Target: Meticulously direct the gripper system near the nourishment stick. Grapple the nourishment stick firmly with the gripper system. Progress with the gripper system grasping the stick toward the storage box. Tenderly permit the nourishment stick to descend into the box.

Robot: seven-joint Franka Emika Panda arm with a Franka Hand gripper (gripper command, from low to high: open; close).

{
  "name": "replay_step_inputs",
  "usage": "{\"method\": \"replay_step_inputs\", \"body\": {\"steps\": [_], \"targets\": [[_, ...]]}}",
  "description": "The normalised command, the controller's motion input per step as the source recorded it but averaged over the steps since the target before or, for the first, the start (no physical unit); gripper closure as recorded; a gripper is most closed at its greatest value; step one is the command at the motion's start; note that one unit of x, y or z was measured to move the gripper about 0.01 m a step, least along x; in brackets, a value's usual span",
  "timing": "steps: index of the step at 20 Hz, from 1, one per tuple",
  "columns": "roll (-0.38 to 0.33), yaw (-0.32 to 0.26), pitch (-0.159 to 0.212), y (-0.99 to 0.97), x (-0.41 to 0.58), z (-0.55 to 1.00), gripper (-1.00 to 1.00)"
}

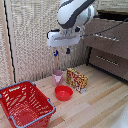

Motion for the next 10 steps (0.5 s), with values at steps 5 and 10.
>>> {"method": "replay_step_inputs", "body": {"steps": [5, 10], "targets": [[0.003, 0.000, -0.013, -0.60, 0.000, -0.03, -1.00], [0.020, 0.000, 0.000, -0.69, -0.010, -0.01, -1.00]]}}
